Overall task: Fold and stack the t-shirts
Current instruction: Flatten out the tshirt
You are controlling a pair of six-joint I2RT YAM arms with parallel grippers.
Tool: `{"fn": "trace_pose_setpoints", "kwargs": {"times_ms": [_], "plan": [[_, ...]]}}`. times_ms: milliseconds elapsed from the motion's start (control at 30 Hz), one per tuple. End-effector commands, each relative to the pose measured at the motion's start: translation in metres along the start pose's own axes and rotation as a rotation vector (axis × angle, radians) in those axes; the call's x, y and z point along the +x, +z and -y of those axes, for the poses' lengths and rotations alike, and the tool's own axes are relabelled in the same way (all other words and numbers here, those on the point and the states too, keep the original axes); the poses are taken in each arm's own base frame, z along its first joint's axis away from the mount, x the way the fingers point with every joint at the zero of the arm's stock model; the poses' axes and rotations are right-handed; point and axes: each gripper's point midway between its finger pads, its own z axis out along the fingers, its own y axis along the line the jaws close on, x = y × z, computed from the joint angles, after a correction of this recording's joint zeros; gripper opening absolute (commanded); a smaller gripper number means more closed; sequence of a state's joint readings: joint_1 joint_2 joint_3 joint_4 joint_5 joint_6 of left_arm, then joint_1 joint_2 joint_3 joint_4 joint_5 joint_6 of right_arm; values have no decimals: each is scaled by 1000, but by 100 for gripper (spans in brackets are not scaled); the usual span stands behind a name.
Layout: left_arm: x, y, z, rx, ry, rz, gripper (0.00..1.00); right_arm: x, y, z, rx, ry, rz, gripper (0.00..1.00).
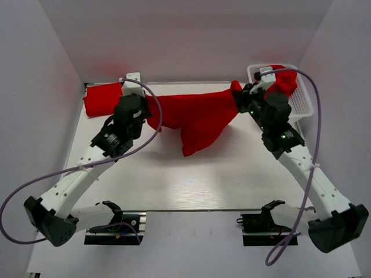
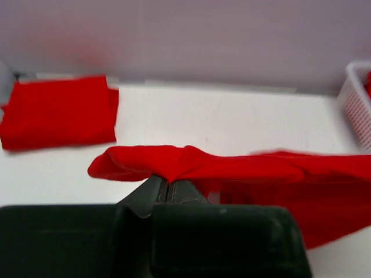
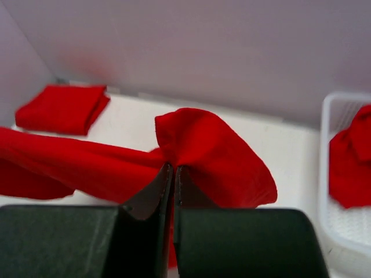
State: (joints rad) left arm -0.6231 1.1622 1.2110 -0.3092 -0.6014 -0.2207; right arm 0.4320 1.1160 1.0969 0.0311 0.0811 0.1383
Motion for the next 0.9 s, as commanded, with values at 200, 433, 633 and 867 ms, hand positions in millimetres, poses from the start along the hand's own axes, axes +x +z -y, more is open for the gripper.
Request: {"fn": "trace_pose_setpoints", "kwargs": {"times_ms": [200,433,633,867], "plan": [[-156,-67,-19,62,9,392,0,-143,-63,-1,40,-149,353,0],[-156,-3,-13,-144,134,370,0,-130,-6,15,120,-199,257,0],[-144,77,3,-306,276,359,0,-106,67,35,169,-235,181,0],[-249,105,7,-347,268,509,0,-202,113,32,154,-206,322,0]]}}
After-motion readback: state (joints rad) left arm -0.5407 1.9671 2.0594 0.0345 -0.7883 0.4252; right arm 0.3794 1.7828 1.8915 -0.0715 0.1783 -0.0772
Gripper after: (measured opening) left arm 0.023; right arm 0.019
